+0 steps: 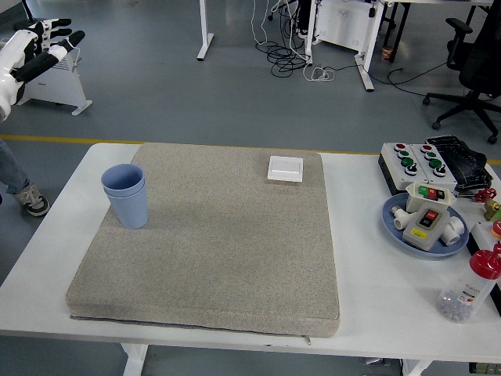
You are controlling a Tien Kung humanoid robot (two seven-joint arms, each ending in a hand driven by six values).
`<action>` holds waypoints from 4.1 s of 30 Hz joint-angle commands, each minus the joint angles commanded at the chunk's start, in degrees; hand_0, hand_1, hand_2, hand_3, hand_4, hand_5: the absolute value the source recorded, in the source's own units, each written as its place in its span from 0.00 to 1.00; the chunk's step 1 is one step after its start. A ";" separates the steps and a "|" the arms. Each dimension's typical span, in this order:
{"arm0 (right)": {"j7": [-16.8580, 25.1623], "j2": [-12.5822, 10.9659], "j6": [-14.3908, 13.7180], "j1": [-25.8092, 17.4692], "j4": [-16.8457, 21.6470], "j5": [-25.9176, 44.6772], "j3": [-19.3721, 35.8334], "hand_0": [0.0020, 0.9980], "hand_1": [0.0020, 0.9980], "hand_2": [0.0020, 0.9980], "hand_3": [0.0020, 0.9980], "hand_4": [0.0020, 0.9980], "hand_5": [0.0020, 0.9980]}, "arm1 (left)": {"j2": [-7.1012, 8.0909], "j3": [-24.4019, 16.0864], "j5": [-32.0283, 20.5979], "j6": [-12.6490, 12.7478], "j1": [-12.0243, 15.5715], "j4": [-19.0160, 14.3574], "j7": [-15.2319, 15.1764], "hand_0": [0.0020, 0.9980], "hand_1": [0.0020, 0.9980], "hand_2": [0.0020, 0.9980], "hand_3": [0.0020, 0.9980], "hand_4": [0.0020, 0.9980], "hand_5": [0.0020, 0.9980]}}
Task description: Push cup pick cup insert cup
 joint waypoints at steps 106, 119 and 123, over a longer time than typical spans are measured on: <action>0.03 0.19 0.01 0.12 0.00 -1.47 1.15 0.72 0.65 0.65 0.58 0.13 0.47 | -15.56 -18.64 -40.26 -8.42 37.56 -10.27 -2.99 0.86 0.86 0.92 0.84 0.60 1.00; -0.01 0.28 -0.03 -0.08 0.00 -1.56 1.09 0.73 0.65 0.65 0.58 0.13 0.47 | -15.53 -18.40 -38.00 -8.56 37.72 -10.33 -3.22 0.87 0.86 0.92 0.84 0.60 1.00; -0.03 0.31 -0.05 -0.13 0.00 -1.65 1.08 0.73 0.65 0.65 0.58 0.13 0.47 | -15.60 -18.26 -38.04 -8.57 37.71 -10.29 -3.28 0.87 0.86 0.92 0.84 0.60 1.00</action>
